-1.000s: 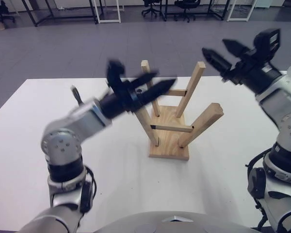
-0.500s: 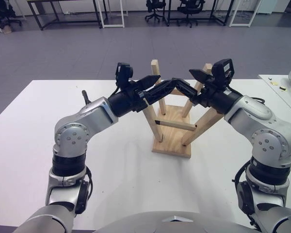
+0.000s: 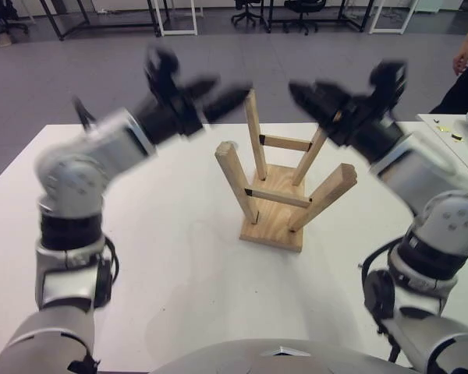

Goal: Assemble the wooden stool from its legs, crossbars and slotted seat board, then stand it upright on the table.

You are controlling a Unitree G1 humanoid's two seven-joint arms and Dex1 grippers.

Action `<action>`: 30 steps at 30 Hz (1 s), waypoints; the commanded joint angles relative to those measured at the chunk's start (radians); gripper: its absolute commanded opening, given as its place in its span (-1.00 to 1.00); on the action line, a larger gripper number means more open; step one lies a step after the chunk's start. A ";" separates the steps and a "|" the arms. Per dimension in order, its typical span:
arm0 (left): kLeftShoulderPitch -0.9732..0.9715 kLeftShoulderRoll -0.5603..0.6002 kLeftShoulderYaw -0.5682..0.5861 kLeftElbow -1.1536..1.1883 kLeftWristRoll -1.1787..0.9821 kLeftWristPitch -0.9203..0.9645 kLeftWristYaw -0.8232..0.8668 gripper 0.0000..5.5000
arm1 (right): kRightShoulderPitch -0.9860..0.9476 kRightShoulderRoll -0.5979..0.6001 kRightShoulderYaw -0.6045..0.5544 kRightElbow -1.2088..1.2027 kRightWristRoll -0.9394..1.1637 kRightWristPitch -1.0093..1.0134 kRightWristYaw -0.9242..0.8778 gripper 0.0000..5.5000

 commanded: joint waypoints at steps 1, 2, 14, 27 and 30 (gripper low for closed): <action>0.317 -0.061 -0.300 0.000 0.153 0.010 -0.101 0.77 | 0.197 0.031 0.070 -0.045 0.014 0.062 -0.078 0.46; 0.328 -0.077 -0.297 -0.010 0.156 0.002 -0.101 0.77 | 0.188 0.031 0.068 -0.043 0.023 0.053 -0.091 0.46; 0.062 -0.030 -0.012 -0.097 0.119 0.016 -0.128 0.77 | 0.020 -0.141 0.056 0.068 0.017 -0.053 -0.034 0.46; -0.320 -0.114 0.212 -0.011 0.126 -0.110 0.046 0.77 | -0.255 -0.126 -0.027 0.079 0.183 -0.219 -0.150 0.46; -0.114 -0.132 0.081 0.008 0.176 -0.037 0.004 0.77 | -0.037 -0.078 0.065 -0.001 0.235 -0.178 -0.242 0.46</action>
